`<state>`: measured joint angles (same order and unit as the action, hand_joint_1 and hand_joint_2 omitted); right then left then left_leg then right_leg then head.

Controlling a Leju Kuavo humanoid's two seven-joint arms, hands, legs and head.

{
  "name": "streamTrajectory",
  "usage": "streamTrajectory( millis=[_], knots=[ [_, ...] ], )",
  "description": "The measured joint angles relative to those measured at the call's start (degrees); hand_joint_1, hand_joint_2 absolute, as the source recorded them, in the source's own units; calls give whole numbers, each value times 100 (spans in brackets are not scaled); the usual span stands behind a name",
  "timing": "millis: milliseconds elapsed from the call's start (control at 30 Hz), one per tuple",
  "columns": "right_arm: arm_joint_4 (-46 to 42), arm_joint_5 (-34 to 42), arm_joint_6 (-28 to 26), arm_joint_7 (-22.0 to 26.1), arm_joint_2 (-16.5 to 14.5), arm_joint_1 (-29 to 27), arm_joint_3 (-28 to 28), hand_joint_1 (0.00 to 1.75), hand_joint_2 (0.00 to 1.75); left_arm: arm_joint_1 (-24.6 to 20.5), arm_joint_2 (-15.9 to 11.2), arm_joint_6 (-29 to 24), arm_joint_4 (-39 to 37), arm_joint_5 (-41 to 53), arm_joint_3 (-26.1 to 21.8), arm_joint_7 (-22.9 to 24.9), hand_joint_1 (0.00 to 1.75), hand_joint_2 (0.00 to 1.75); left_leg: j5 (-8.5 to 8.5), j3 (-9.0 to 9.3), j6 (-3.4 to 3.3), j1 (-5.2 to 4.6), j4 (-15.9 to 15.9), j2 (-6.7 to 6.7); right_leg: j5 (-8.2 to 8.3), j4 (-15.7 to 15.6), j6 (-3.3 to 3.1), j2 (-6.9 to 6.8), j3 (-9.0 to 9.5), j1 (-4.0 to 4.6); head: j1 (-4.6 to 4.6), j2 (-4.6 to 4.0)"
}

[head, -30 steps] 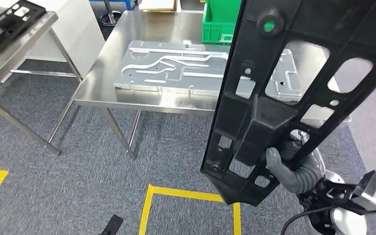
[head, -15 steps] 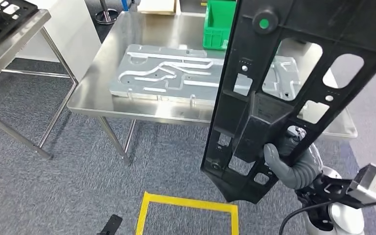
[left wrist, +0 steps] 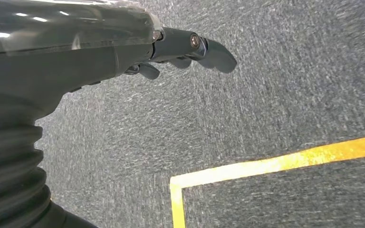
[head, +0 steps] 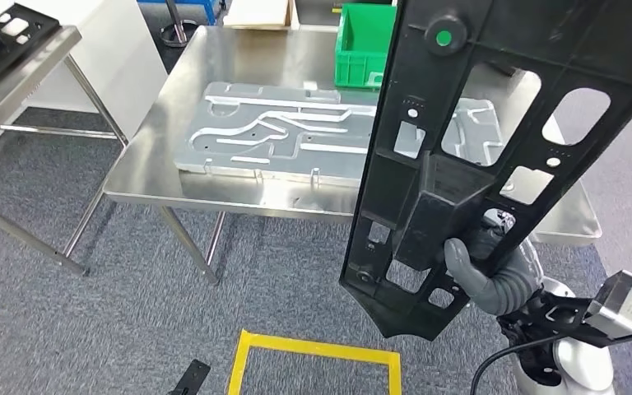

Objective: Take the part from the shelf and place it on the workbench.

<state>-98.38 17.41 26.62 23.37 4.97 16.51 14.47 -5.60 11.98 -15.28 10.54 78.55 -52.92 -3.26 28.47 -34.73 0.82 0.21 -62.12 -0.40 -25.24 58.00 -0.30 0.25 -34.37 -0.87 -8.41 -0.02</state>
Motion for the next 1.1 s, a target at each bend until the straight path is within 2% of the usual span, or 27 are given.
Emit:
streamTrajectory(
  millis=[67,100,133,167,200,233,267,300,333,433,467,533,600,633,667,700,733,800,867,967,1000,1033,1100],
  knots=[
    [3,-2,-1,-1,0,-6,0,175,175,7,0,-2,0,-1,0,0,0,175,350,-364,32,16,-759,4,-22,0,-42,-12,18,5,1,0],
    [7,-3,-1,-2,0,-10,0,175,175,14,0,-2,0,-2,0,-1,0,175,466,-549,44,25,-1111,5,-33,3,-49,-14,24,8,0,0],
    [10,-4,-1,-3,1,-16,0,175,175,21,0,-2,0,-2,0,-1,0,175,469,-655,51,33,-1283,5,-44,6,-50,-12,33,9,1,0],
    [13,-13,-8,-1,1,-21,0,175,175,25,0,-2,0,-2,0,-2,0,175,354,-651,52,41,-1224,6,-58,10,-43,-6,49,9,1,0],
    [15,-32,-20,0,2,-23,0,175,175,27,0,-2,0,-3,0,-5,0,175,152,-535,45,46,-944,7,-77,15,-31,0,74,7,0,0],
    [15,-66,-41,1,4,-25,0,175,175,27,0,-3,0,-13,0,-10,0,175,-77,-348,30,50,-520,10,-101,21,-13,4,105,6,1,0],
    [14,-117,-77,3,13,-25,-2,175,175,27,1,-8,0,-35,0,-20,0,175,-234,-157,11,43,-124,13,-126,32,12,9,126,14,1,0],
    [10,-172,-117,4,30,-26,-9,175,175,27,4,-17,0,-65,0,-32,0,175,-315,-25,-11,35,147,12,-143,39,40,11,136,22,1,0],
    [3,-229,-161,3,57,-28,-26,175,175,30,9,-28,0,-98,-1,-44,0,175,-331,43,-32,26,293,10,-154,43,70,11,137,30,1,0],
    [-55,-349,-255,-16,178,-37,-164,175,175,70,27,-48,0,-169,-14,-56,0,175,-320,67,-126,20,350,0,-177,45,171,6,142,24,2,0],
    [-83,-376,-266,-26,226,-41,-228,175,175,84,34,-45,0,-180,-21,-53,0,175,-329,84,-169,26,378,1,-242,130,203,4,111,16,2,0],
    [-122,-421,-269,-50,326,-62,-351,175,175,97,52,-30,0,-179,-28,-45,0,175,-339,112,-230,35,419,3,-531,648,250,1,-139,4,2,0],
    [-129,-451,-263,-66,402,-110,-428,175,175,107,66,-9,0,-175,-29,-37,0,175,-327,114,-259,24,417,3,-822,1381,276,1,-542,6,2,0],
    [-129,-463,-261,-69,430,-141,-449,175,175,114,69,0,0,-174,-30,-36,0,175,-319,117,-267,16,412,2,-839,1576,279,1,-669,6,2,0],
    [-129,-476,-258,-67,456,-169,-464,175,175,118,72,5,0,-169,-30,-43,0,175,-307,124,-272,8,405,0,-747,1572,272,0,-698,6,2,0],
    [-130,-487,-255,-61,484,-192,-481,175,175,119,76,8,0,-164,-31,-57,0,175,-293,137,-273,0,397,-3,-556,1341,255,0,-608,9,2,0],
    [-135,-494,-254,-49,514,-215,-504,175,175,119,83,9,0,-156,-31,-77,0,175,-276,156,-272,-7,391,-9,-319,957,226,0,-433,14,2,0],
    [-154,-485,-254,-8,573,-262,-550,175,175,116,106,8,0,-137,-31,-114,0,175,-246,176,-249,-30,380,-20,-39,271,151,-3,-109,48,2,0],
    [-180,-460,-262,33,615,-334,-583,175,175,115,122,7,0,-120,-31,-130,0,175,-234,171,-203,-40,379,-23,-20,52,105,2,-23,84,2,0],
    [-275,-433,-330,84,643,-521,-666,175,175,109,136,17,0,-79,-30,-125,0,175,-164,174,-109,-45,337,-17,-1,-29,49,-3,25,40,2,0],
    [-321,-429,-362,107,644,-592,-702,175,175,106,138,30,0,-51,-28,-105,0,175,-64,124,-79,-46,195,-12,3,-61,25,-12,55,17,1,0],
    [-368,-433,-388,131,644,-674,-741,175,175,107,137,44,0,-20,-25,-79,0,175,95,9,-49,-36,-78,-6,0,-79,4,-23,83,3,0,0],
    [-463,-462,-401,167,643,-867,-820,175,175,115,130,60,0,24,-21,-39,0,175,439,-344,-2,-5,-831,3,-25,-82,-24,-36,104,6,-1,0]
  ],
)
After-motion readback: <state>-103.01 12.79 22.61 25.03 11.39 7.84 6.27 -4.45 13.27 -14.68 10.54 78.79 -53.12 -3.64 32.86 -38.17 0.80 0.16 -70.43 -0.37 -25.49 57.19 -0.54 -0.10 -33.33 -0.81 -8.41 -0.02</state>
